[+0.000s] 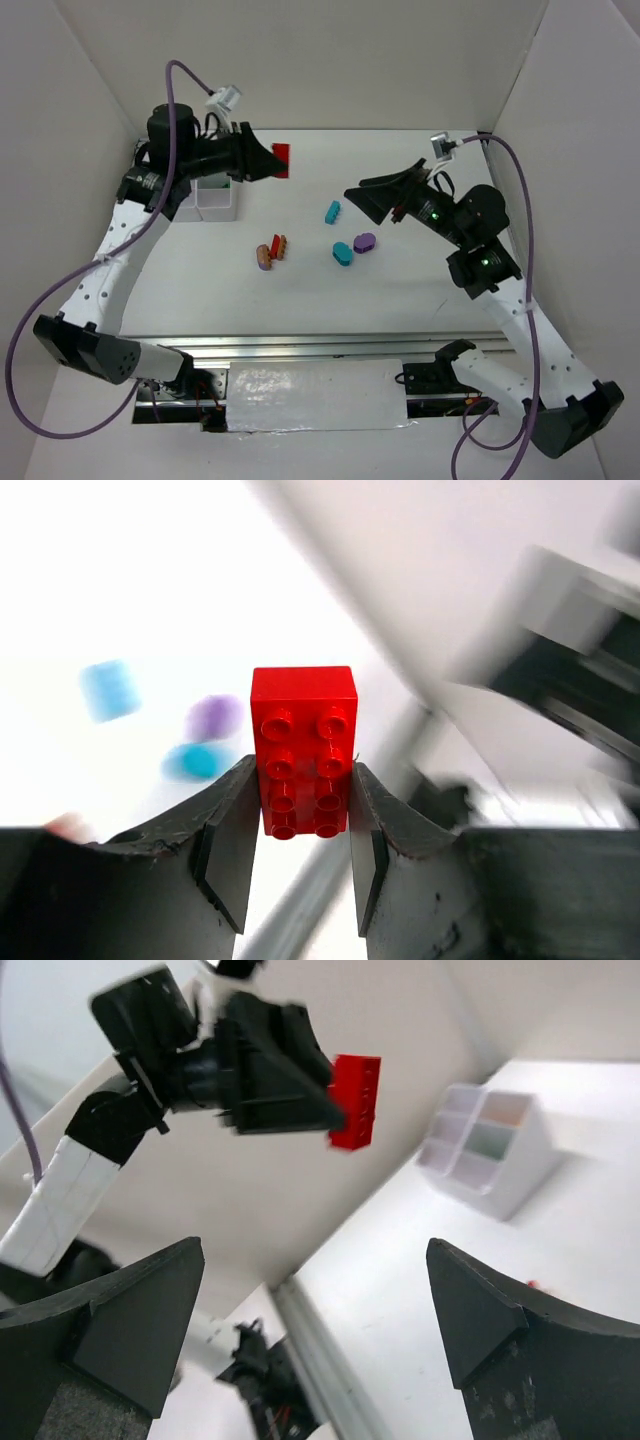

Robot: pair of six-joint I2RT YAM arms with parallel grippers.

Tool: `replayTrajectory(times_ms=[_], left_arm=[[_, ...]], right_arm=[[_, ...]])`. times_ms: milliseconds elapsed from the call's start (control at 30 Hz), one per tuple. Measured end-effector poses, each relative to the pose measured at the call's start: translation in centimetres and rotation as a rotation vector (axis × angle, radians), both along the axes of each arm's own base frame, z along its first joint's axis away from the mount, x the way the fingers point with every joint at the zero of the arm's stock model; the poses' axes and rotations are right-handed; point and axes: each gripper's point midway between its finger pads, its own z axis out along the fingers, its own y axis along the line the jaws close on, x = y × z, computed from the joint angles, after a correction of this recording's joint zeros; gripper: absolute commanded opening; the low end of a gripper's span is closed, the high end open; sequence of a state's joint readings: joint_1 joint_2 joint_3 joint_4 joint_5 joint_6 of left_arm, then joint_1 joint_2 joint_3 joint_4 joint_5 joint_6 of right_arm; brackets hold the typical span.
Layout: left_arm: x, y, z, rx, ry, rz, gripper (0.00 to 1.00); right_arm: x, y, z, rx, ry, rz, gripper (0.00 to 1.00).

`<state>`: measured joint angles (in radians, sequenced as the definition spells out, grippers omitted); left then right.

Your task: Sort the legos into containers by color

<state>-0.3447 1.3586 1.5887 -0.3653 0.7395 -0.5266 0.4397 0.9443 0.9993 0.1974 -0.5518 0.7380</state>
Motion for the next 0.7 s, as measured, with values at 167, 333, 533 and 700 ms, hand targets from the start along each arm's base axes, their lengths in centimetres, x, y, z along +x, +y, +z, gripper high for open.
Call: replayTrajectory(times_ms=[167,333,533,700], left_arm=[[9.5,11.3,-8.6,0.140,0.326,0.584,0.00],[9.2,17.8,-18.6,0.235,0.686,1.007,0.00],[10.5,21.3,-19.2,0.143,0.759,1.348,0.00],[14.2,22.7,-20.5,0.053,0.793,1.488,0.00]], right_arm=[[0.3,-3.2,0.1,-0.028,-0.002,-0.170,1.00],[0.6,-3.8,-1.2,-0.059,0.049,-0.217,1.00],[1.0,-3.6,-2.9,-0.089,0.107,-0.211,1.00],[0.5,-3.1,-3.3,-0.099,0.112,-0.172,1.00]])
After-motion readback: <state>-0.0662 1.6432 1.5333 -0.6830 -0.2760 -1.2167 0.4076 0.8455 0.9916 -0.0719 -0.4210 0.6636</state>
